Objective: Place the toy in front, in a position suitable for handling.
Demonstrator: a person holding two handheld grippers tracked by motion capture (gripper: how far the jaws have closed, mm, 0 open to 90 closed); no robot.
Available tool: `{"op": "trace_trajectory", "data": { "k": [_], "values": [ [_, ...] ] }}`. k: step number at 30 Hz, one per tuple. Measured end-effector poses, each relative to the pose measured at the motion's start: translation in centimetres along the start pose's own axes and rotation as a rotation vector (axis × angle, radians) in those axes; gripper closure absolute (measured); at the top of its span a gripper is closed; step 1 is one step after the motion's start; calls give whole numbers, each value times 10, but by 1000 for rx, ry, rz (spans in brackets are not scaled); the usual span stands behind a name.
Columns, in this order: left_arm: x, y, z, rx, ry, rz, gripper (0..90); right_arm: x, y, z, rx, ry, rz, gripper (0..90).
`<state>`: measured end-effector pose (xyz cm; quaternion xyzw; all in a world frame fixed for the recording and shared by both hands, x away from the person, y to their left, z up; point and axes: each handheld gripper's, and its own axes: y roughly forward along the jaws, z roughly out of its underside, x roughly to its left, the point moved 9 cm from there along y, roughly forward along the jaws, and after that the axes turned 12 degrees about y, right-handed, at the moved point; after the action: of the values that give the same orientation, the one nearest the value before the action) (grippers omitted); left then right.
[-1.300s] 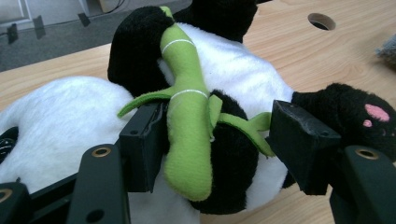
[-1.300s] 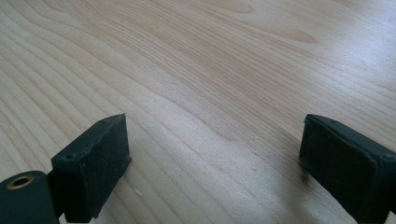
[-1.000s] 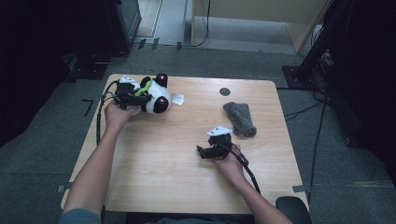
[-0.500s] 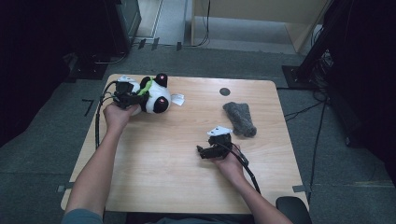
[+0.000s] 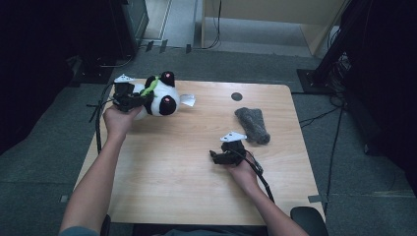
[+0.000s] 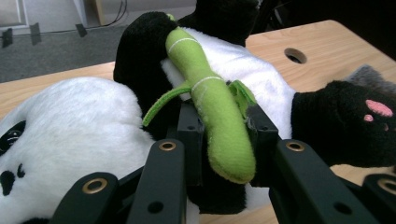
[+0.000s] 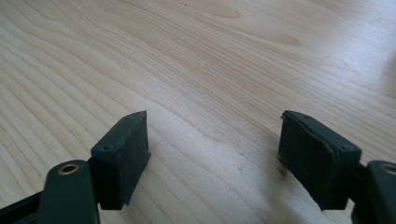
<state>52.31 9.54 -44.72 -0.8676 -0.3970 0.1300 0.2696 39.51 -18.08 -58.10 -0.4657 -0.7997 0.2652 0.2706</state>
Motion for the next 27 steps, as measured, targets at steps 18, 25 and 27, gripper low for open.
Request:
{"op": "trace_trajectory", "data": {
  "k": [18,25,27],
  "values": [
    [-55,-10,-15,-4,30,74,730,-3,-23,-24,-41,21,-23,288],
    [-89,-15,-19,-12,42,125,729,-8,-32,-32,-73,14,-11,297],
    [-98,-16,-18,-13,53,132,729,-13,-37,-36,-79,26,-5,304]
  ]
}}
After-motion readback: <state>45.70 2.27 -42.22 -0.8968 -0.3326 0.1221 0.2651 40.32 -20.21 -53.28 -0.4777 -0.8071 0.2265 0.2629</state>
